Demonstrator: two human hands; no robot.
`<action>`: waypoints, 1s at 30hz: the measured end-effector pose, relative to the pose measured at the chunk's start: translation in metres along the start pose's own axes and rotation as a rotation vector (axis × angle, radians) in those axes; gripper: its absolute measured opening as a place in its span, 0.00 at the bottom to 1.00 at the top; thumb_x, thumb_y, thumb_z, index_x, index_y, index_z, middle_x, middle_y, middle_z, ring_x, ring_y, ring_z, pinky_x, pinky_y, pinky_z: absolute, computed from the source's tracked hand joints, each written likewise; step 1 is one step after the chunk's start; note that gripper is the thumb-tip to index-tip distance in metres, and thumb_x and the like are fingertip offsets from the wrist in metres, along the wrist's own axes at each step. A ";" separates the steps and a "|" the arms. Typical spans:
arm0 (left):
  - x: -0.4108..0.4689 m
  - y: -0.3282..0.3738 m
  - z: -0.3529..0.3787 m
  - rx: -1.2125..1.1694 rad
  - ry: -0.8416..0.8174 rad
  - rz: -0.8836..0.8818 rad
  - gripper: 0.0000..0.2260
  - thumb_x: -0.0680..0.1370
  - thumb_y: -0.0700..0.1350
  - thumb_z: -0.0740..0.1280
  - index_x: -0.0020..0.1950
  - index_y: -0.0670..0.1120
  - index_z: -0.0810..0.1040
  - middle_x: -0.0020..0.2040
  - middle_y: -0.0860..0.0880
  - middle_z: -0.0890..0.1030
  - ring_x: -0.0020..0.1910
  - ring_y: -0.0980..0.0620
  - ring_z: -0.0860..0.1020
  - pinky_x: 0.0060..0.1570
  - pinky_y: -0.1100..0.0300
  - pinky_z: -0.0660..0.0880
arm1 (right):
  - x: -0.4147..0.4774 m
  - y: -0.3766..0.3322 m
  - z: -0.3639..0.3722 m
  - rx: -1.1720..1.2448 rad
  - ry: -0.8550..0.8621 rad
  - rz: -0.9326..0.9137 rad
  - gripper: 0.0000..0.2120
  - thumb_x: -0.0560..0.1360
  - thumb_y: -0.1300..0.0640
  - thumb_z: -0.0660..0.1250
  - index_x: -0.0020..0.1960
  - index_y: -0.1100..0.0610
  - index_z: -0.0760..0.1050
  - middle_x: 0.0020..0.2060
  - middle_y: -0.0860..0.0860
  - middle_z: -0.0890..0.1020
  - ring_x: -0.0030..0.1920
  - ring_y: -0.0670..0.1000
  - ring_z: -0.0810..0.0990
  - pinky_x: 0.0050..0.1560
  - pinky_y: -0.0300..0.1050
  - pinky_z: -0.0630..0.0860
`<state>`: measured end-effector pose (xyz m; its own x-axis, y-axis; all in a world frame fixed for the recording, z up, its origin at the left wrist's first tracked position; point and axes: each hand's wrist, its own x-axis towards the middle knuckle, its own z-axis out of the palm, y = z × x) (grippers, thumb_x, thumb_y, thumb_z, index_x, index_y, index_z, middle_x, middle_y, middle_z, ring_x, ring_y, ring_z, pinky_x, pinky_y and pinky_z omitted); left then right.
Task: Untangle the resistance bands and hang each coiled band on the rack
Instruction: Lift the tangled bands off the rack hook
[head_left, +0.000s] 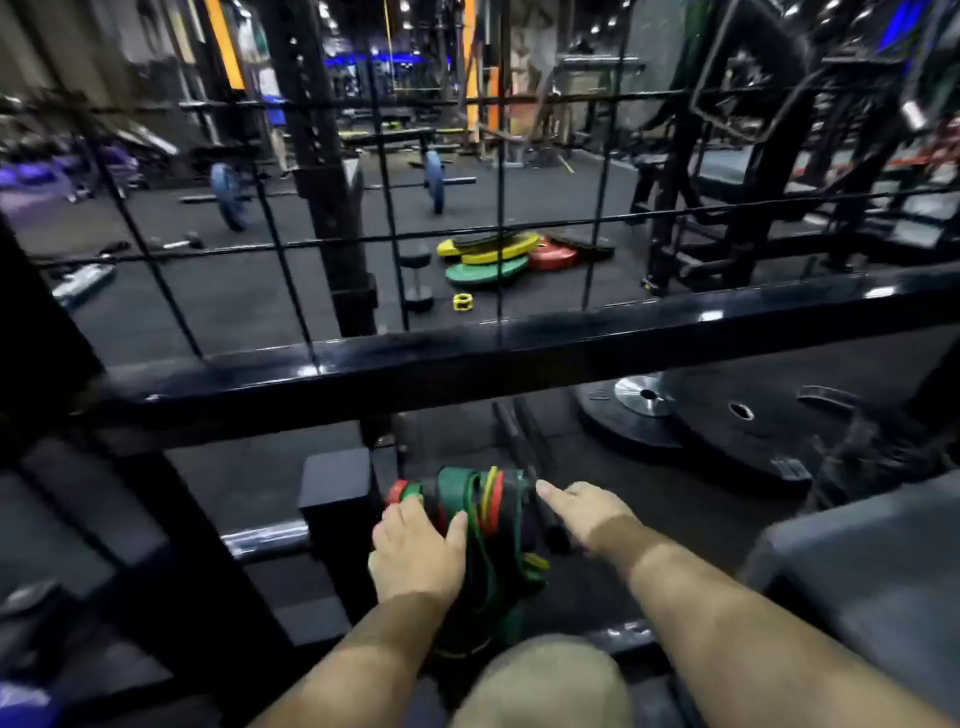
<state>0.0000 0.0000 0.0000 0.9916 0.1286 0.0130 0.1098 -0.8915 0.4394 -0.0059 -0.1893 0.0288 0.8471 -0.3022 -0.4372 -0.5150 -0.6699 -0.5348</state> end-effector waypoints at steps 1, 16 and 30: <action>0.003 -0.007 -0.001 -0.036 -0.009 -0.044 0.28 0.78 0.62 0.59 0.70 0.45 0.64 0.68 0.46 0.68 0.69 0.44 0.66 0.63 0.51 0.66 | 0.003 -0.005 0.007 0.051 -0.026 -0.017 0.29 0.78 0.33 0.54 0.57 0.58 0.74 0.52 0.55 0.79 0.54 0.57 0.79 0.52 0.46 0.72; 0.014 -0.035 0.034 -0.939 -0.104 -0.630 0.41 0.72 0.58 0.72 0.76 0.41 0.57 0.73 0.40 0.64 0.72 0.40 0.65 0.71 0.48 0.64 | 0.039 -0.033 0.061 0.332 -0.018 0.206 0.52 0.64 0.28 0.70 0.75 0.62 0.63 0.71 0.58 0.68 0.64 0.60 0.74 0.57 0.46 0.73; 0.037 -0.044 0.049 -1.277 -0.271 -0.733 0.55 0.46 0.74 0.76 0.67 0.48 0.72 0.62 0.44 0.78 0.59 0.40 0.78 0.60 0.41 0.75 | 0.054 -0.021 0.074 0.762 -0.205 0.129 0.54 0.60 0.33 0.78 0.75 0.59 0.63 0.72 0.55 0.70 0.71 0.58 0.69 0.63 0.50 0.68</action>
<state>0.0355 0.0231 -0.0631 0.7419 0.1570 -0.6518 0.5853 0.3226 0.7439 0.0411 -0.1415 -0.0378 0.7716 -0.1659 -0.6141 -0.6182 0.0322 -0.7854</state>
